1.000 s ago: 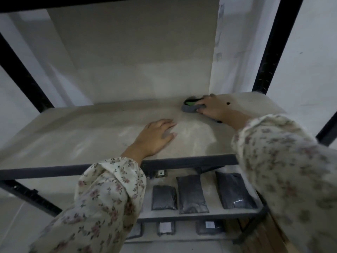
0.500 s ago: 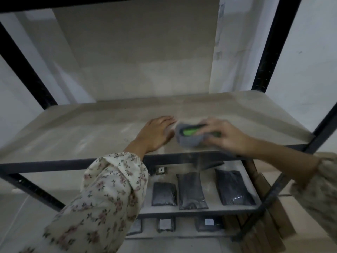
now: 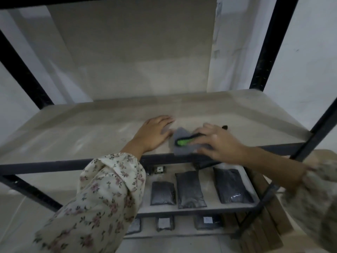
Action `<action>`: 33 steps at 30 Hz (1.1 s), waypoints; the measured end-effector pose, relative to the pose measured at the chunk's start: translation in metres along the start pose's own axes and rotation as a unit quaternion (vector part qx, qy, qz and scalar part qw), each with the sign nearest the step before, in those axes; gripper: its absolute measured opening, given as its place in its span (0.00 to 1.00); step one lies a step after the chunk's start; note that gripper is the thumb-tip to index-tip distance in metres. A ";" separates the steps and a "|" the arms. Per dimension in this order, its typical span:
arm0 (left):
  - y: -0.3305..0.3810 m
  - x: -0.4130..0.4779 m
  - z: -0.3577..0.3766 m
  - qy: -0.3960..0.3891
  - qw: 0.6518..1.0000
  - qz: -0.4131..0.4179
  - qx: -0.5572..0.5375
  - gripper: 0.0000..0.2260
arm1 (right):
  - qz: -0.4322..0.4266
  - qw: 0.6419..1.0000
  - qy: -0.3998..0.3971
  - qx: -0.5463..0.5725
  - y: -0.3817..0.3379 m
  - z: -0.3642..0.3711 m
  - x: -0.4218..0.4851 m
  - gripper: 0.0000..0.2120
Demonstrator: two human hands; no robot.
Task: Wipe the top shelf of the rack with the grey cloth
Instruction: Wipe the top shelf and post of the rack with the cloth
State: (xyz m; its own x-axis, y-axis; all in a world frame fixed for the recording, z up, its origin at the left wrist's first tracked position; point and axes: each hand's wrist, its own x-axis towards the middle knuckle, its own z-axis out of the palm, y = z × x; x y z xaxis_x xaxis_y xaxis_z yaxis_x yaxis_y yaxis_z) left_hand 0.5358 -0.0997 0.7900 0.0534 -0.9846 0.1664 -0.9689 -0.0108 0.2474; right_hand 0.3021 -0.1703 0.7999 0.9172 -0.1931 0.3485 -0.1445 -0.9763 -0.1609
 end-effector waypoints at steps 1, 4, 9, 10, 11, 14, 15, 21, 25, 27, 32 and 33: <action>0.000 0.000 0.000 0.002 1.000 -0.001 -0.001 0.24 | -0.028 0.999 -0.014 0.027 -0.011 -0.002 -0.011 0.16; 0.002 0.000 -0.001 0.006 1.000 0.000 0.007 0.22 | 0.007 0.991 -0.005 0.136 -0.017 -0.025 -0.012 0.17; 0.001 0.002 -0.001 -0.001 1.000 -0.004 0.001 0.21 | 0.235 0.969 0.010 0.081 0.056 -0.031 0.061 0.15; 0.000 0.002 -0.001 -0.003 1.000 -0.006 0.000 0.21 | 0.265 0.963 -0.028 0.039 0.065 -0.022 0.068 0.16; 0.000 0.001 0.000 -0.006 1.000 -0.009 0.000 0.21 | 0.280 0.959 -0.048 -0.005 0.067 -0.013 0.069 0.16; 0.000 0.002 0.000 -0.005 1.000 -0.004 0.001 0.21 | 0.224 0.973 -0.020 -0.054 0.043 0.003 0.052 0.16; 0.000 0.002 0.000 -0.002 1.000 0.002 0.002 0.21 | 0.173 0.984 -0.011 -0.047 0.026 0.004 0.041 0.16; -0.006 0.000 -0.002 -0.011 0.999 0.030 -0.008 0.20 | 0.132 0.972 -0.068 0.182 -0.035 -0.027 0.003 0.11; -0.014 0.001 -0.005 -0.031 0.998 0.052 0.002 0.20 | 0.299 0.924 0.085 0.220 -0.006 -0.049 0.027 0.05; -0.019 0.002 -0.007 -0.038 0.998 0.051 0.001 0.21 | 0.407 0.905 0.109 0.056 0.033 -0.037 0.042 0.14; -0.029 0.007 -0.005 -0.032 0.999 0.032 0.005 0.22 | 0.516 0.845 0.039 -0.135 0.056 0.007 0.094 0.15; -0.031 0.009 -0.005 -0.030 0.999 0.025 0.004 0.22 | 0.504 0.851 0.025 -0.145 0.046 0.012 0.109 0.15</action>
State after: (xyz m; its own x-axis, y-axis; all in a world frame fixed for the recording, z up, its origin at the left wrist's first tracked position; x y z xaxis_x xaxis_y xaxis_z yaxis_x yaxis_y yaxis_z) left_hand 0.5679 -0.1069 0.7884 -0.0101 -0.9925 0.1219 -0.9720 0.0384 0.2319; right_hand 0.3997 -0.2354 0.8194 0.2578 -0.9434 0.2085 -0.9408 -0.2943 -0.1683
